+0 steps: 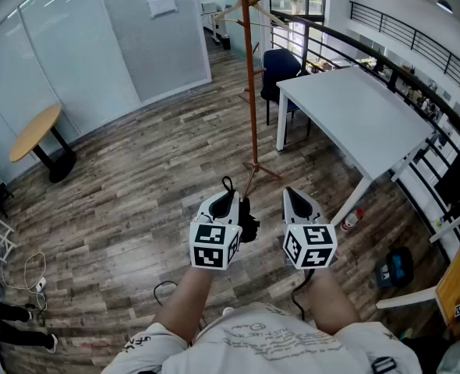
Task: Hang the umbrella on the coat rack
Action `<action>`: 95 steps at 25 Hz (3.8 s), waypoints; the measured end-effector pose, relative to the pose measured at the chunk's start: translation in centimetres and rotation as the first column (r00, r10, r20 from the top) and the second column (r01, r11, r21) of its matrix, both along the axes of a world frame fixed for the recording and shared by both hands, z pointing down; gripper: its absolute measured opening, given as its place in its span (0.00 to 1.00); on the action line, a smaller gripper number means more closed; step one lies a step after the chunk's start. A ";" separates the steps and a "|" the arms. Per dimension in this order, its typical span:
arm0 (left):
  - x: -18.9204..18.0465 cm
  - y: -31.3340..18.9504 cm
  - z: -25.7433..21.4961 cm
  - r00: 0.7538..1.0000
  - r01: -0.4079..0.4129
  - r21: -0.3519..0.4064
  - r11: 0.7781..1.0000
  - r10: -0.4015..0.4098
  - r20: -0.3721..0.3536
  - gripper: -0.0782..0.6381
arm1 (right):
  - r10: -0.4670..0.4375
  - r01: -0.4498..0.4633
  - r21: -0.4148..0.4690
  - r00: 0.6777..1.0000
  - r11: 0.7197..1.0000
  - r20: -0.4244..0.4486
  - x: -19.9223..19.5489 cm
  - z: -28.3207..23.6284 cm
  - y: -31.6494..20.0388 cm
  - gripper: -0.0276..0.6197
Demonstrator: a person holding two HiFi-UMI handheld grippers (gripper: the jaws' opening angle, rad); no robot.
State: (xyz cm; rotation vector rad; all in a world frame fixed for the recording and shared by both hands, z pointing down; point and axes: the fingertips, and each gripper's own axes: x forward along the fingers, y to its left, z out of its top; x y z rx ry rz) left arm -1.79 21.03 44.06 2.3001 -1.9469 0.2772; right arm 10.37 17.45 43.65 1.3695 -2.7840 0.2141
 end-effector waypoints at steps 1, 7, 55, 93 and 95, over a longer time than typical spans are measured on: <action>0.0 -0.2 0.0 1.000 0.001 0.001 1.000 -0.001 0.000 0.12 | -0.002 0.002 0.001 1.000 1.000 -0.001 -0.1 0.0 -0.1 0.04; -1.1 -0.9 0.0 1.000 0.010 0.006 1.000 -0.010 -0.015 0.12 | 0.014 -0.014 -0.019 1.000 1.000 0.021 -0.8 0.0 -1.1 0.04; -7.4 -26.2 2.8 1.000 -0.023 -0.027 0.999 0.023 -0.017 0.12 | 0.013 -0.010 -0.094 0.999 0.995 0.032 -6.8 4.0 -27.7 0.04; -10.3 -50.3 2.7 0.999 -0.015 -0.034 0.999 0.014 -0.032 0.12 | -0.073 0.069 -0.065 0.995 0.996 -0.069 -11.2 3.9 -50.1 0.04; -11.6 -52.3 2.0 1.000 -0.023 -0.028 0.999 0.022 -0.020 0.12 | -0.080 0.077 -0.056 0.995 0.995 -0.064 -12.9 3.1 -52.1 0.04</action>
